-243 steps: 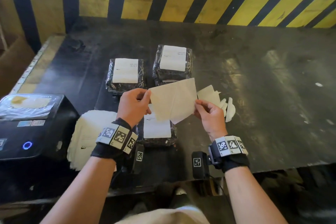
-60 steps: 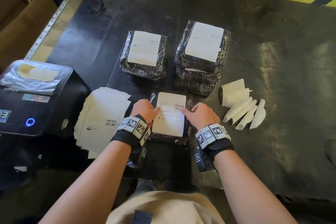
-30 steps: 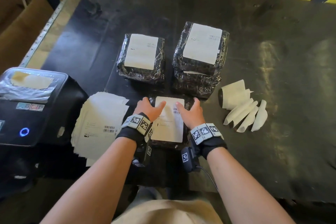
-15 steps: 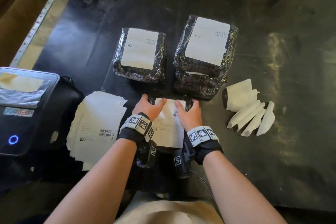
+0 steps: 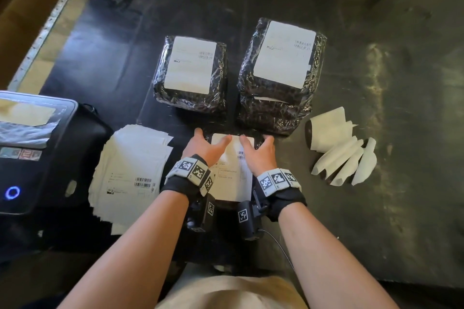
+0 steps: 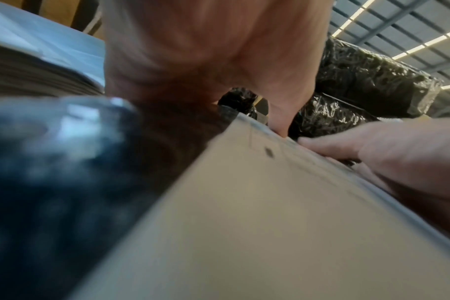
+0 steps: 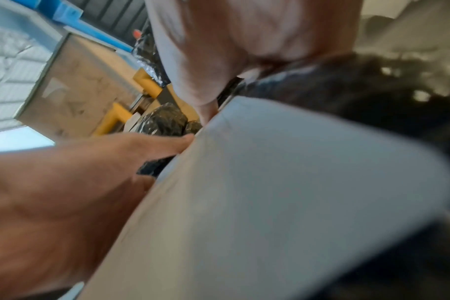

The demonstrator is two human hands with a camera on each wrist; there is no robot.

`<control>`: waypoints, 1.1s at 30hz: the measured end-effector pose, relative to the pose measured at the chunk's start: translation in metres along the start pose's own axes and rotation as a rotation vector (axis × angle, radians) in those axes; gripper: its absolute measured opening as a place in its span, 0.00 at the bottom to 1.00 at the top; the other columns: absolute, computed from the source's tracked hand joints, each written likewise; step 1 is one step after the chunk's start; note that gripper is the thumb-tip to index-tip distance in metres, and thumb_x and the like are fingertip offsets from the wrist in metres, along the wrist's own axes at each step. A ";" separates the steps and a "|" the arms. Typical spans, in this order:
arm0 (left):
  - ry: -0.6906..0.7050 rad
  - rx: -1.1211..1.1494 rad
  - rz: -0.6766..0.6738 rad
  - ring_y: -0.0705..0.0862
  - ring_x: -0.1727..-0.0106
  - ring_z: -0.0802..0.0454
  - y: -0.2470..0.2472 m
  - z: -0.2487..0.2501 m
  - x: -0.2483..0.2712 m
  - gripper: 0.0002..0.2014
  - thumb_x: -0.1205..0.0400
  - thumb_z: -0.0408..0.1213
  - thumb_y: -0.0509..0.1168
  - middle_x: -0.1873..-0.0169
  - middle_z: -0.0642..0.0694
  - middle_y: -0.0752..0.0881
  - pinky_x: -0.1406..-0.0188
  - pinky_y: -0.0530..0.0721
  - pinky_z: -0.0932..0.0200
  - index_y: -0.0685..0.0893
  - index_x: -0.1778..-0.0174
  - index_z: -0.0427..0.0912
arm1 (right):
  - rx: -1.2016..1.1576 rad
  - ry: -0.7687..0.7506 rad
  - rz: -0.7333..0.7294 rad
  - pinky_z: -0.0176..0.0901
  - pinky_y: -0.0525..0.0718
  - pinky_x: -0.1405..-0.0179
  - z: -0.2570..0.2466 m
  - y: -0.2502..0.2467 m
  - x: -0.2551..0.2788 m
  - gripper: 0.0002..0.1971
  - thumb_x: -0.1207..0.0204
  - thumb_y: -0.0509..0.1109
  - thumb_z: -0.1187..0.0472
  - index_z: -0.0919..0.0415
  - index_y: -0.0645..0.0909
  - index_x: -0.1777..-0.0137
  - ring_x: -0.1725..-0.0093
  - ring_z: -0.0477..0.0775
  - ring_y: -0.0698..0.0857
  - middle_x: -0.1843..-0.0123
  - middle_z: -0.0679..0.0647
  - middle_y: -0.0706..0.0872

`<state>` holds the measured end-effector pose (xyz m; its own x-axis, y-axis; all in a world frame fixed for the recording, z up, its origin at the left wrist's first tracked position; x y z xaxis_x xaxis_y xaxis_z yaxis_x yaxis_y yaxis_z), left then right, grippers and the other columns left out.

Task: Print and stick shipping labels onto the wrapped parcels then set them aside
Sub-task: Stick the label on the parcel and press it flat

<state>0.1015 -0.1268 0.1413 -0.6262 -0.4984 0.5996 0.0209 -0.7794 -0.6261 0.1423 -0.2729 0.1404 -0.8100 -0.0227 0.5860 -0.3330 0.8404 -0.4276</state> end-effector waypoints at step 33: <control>0.114 0.065 -0.052 0.85 0.49 0.53 -0.002 -0.041 0.027 0.29 0.26 0.60 0.70 0.44 0.48 0.86 0.57 0.82 0.61 0.77 0.36 0.45 | -0.048 -0.032 0.008 0.54 0.77 0.31 0.030 0.002 0.031 0.46 0.30 0.75 0.41 0.51 0.55 0.17 0.30 0.57 0.78 0.26 0.51 0.76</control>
<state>0.0527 -0.1233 0.1389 -0.7120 -0.4129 0.5679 0.0339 -0.8281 -0.5596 0.1016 -0.2882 0.1367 -0.8277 -0.0323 0.5602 -0.3032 0.8657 -0.3982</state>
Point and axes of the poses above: each hand's wrist, its own x-axis away from the middle knuckle, its own y-axis out of the palm, z = x × y, the point moved 1 cm from there along -x, towards the middle knuckle
